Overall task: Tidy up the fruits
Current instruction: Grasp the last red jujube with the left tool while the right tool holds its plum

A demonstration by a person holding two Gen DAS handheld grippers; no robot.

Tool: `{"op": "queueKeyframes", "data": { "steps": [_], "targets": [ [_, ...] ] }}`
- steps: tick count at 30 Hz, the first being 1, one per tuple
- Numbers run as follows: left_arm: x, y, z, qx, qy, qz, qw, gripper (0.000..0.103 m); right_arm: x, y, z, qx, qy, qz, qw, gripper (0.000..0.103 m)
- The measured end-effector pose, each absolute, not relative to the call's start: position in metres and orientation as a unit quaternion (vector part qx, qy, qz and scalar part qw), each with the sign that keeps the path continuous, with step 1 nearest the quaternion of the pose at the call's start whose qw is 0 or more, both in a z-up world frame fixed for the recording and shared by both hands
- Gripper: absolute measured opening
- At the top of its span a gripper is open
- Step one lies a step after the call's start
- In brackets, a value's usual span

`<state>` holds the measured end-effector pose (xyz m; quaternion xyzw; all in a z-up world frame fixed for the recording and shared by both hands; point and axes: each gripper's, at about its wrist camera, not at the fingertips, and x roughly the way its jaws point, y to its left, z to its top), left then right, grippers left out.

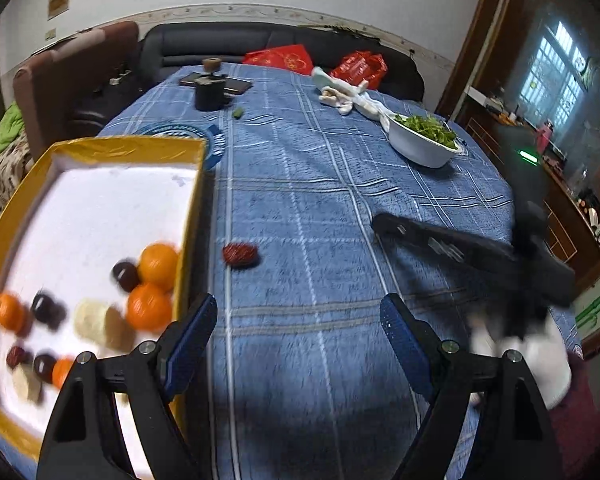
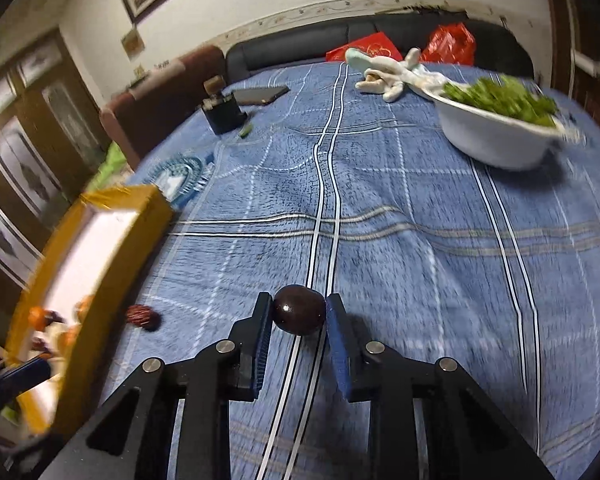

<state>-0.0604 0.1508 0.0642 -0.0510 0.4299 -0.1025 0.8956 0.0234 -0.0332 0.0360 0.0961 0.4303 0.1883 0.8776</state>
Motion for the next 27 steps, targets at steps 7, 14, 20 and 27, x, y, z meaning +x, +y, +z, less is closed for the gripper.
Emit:
{"op": "queueKeyframes", "data": {
  "steps": [7, 14, 20, 27],
  "targets": [
    [0.007, 0.138, 0.034, -0.002, 0.482, -0.070, 0.873, 0.083, 0.005, -0.047, 0.033, 0.124, 0.433, 0.205, 0.869, 0.030],
    [0.023, 0.137, 0.020, -0.002, 0.524, -0.077, 0.848, 0.083, 0.010, -0.056, 0.035, 0.141, 0.432, 0.207, 0.866, 0.031],
    [-0.001, 0.141, 0.050, -0.073, 0.494, -0.132, 0.856, 0.083, 0.013, -0.072, 0.038, 0.169, 0.429, 0.200, 0.864, 0.032],
    [0.000, 0.142, 0.025, -0.067, 0.504, -0.094, 0.856, 0.083, 0.014, -0.072, 0.035, 0.178, 0.440, 0.205, 0.856, 0.032]
  ]
}}
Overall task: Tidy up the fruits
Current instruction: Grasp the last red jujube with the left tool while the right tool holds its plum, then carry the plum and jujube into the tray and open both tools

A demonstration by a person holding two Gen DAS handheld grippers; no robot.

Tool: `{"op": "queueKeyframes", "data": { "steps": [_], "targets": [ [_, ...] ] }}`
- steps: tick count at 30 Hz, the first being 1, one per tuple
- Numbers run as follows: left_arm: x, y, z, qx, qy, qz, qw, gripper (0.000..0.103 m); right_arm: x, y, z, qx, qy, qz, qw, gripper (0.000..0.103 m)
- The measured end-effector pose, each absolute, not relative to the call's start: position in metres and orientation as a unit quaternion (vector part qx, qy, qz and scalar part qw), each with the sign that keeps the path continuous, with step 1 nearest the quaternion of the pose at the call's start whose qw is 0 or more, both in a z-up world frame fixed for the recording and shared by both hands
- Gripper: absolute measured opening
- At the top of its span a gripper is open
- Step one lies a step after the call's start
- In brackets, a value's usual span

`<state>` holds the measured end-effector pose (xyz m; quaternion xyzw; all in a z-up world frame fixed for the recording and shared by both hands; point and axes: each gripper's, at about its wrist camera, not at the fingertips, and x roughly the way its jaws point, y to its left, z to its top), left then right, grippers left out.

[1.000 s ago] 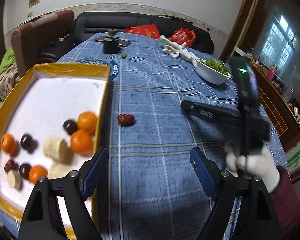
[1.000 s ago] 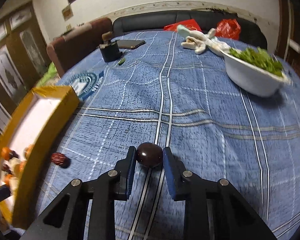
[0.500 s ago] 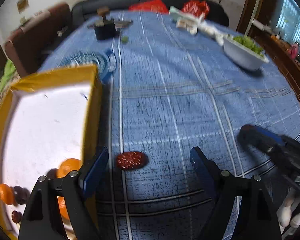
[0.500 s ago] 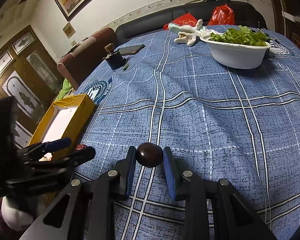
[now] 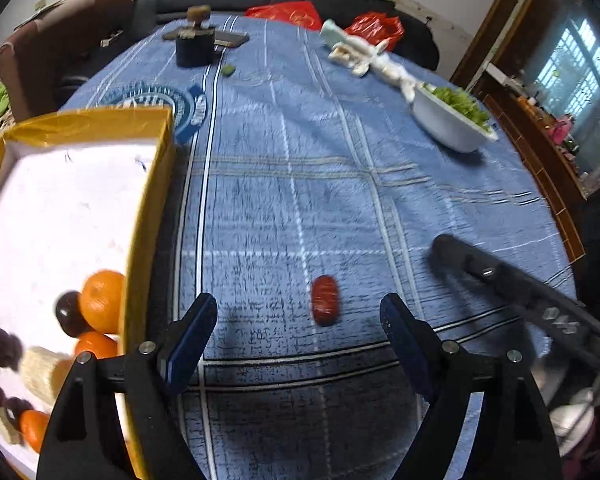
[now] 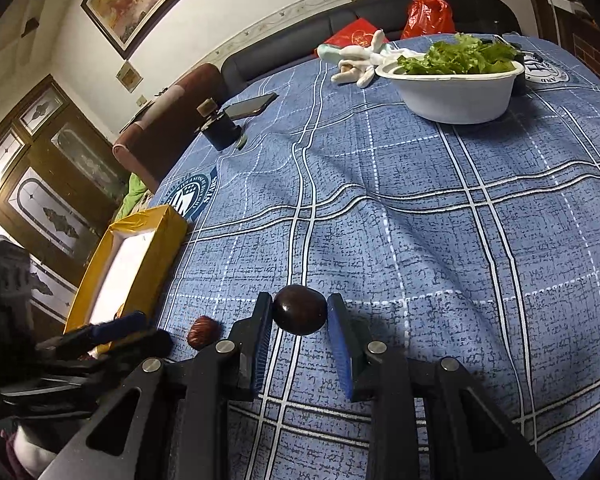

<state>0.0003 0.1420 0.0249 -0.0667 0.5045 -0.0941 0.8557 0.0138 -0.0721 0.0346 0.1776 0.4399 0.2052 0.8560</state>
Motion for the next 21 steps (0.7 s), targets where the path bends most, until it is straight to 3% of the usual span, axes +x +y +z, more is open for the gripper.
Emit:
{"op": "queueKeyframes", "data": {
  "steps": [5, 10, 15, 21],
  "targets": [
    [-0.004, 0.116, 0.022, -0.015, 0.480, -0.087, 0.873, 0.077, 0.014, -0.073, 0.034, 0.179, 0.439, 0.203, 0.857, 0.032],
    [-0.004, 0.081, 0.012, 0.064, 0.468, -0.091, 0.877, 0.028, 0.016, -0.075, 0.032, 0.183, 0.444, 0.201, 0.854, 0.032],
    [-0.001, 0.081, 0.010, 0.049, 0.463, -0.084, 0.881, 0.019, 0.015, -0.075, 0.033, 0.182, 0.442, 0.202, 0.855, 0.032],
    [-0.007, 0.085, 0.013, 0.025, 0.454, -0.077, 0.887, 0.019, 0.011, -0.075, 0.039, 0.181, 0.432, 0.213, 0.858, 0.031]
  ]
}}
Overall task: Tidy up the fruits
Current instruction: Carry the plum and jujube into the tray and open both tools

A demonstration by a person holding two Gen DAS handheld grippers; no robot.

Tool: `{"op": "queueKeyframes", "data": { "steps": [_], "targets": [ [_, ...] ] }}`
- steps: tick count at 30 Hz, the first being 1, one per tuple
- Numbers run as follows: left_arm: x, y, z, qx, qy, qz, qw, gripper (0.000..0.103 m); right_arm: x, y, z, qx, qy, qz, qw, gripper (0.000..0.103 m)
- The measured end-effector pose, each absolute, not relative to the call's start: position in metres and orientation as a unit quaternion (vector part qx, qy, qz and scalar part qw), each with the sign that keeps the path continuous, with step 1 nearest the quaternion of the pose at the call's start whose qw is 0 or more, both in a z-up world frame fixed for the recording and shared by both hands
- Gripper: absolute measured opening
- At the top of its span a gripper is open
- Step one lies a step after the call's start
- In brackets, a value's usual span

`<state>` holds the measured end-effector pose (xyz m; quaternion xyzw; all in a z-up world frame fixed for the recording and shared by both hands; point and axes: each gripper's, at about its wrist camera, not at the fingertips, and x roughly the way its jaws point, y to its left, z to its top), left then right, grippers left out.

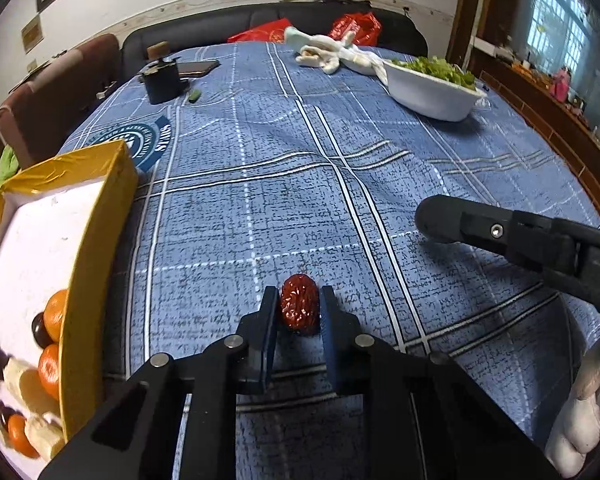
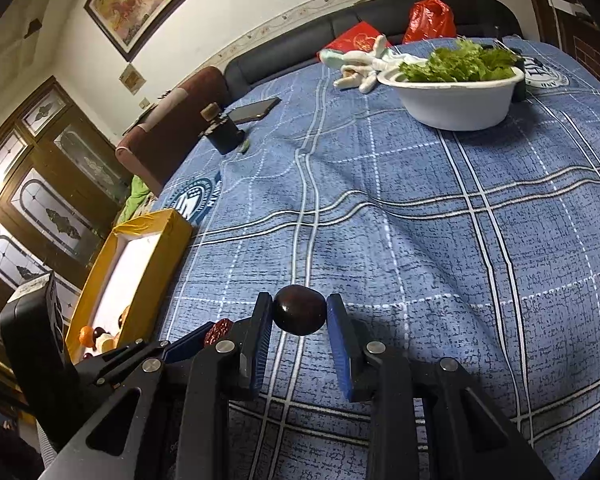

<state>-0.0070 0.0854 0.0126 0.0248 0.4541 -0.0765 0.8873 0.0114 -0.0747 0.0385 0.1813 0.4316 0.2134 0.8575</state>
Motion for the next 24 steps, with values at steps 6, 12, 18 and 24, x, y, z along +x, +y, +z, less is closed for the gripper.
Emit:
{"op": "queueKeyframes", "data": {
  "steps": [6, 12, 18, 24],
  "targets": [
    [-0.039, 0.108, 0.037, -0.026, 0.427, -0.071, 0.901, 0.019, 0.014, -0.077, 0.036, 0.246, 0.432, 0.283, 0.820, 0.031],
    [-0.071, 0.156, 0.056, -0.079, 0.404, -0.038, 0.910, 0.019, 0.016, -0.077, 0.027, 0.283, 0.437, 0.305, 0.797, 0.031],
    [-0.111, 0.233, 0.067, -0.141, 0.375, 0.027, 0.916, 0.020, 0.012, -0.072, 0.020, 0.269, 0.446, 0.290, 0.803, 0.031],
    [-0.142, 0.290, 0.070, -0.169, 0.357, 0.079, 0.915, 0.020, 0.001, -0.069, 0.014, 0.246, 0.457, 0.256, 0.816, 0.031]
  ]
}}
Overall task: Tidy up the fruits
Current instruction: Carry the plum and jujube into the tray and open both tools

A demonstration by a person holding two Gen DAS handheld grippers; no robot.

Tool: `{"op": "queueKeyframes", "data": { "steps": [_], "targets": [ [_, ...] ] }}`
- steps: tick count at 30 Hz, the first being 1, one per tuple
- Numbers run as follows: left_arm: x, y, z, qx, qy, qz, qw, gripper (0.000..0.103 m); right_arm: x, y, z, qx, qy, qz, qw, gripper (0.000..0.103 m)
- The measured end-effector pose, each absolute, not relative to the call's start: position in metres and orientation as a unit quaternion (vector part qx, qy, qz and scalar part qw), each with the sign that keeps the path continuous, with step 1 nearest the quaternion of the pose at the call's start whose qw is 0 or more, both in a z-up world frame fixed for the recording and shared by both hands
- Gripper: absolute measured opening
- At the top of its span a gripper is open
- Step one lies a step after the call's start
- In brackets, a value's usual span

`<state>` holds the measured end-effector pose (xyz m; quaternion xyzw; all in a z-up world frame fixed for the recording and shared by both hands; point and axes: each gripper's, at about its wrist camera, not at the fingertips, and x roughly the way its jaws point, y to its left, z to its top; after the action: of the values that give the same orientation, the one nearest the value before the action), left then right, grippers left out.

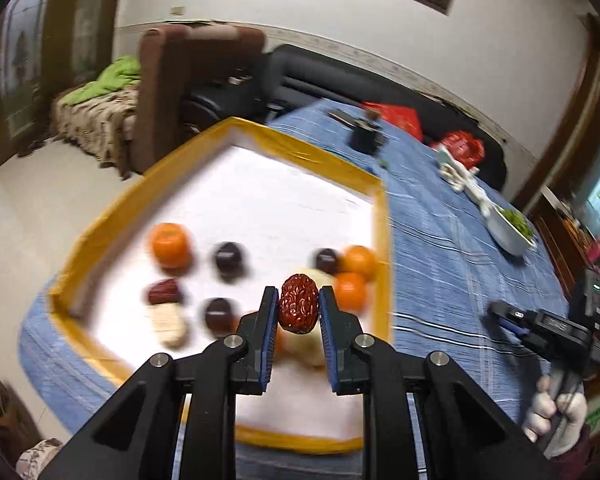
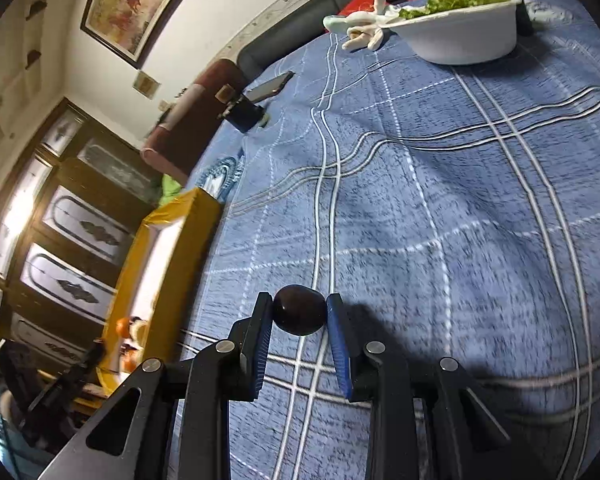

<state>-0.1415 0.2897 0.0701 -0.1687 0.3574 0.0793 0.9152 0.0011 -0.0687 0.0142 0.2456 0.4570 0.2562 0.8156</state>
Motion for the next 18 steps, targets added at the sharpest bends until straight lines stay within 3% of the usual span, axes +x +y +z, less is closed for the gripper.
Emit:
{"op": "queueKeyframes", "data": {
  "steps": [14, 15, 16, 18],
  "targets": [
    [-0.161, 0.348, 0.047, -0.201, 0.361, 0.124, 0.902, 0.020, -0.059, 0.077, 0.070, 0.121, 0.456, 0.380, 0.796, 0.032],
    [-0.161, 0.350, 0.047, -0.202, 0.360, 0.126, 0.902, 0.025, -0.062, 0.087, 0.070, 0.114, 0.457, 0.387, 0.792, 0.032],
    [-0.162, 0.352, 0.047, -0.207, 0.358, 0.125, 0.902, 0.041, -0.064, 0.099, 0.070, 0.107, 0.460, 0.396, 0.788, 0.032],
    [-0.165, 0.355, 0.049, -0.215, 0.352, 0.126, 0.902, 0.060, -0.068, 0.122, 0.067, 0.090, 0.464, 0.407, 0.781, 0.032]
  ]
}}
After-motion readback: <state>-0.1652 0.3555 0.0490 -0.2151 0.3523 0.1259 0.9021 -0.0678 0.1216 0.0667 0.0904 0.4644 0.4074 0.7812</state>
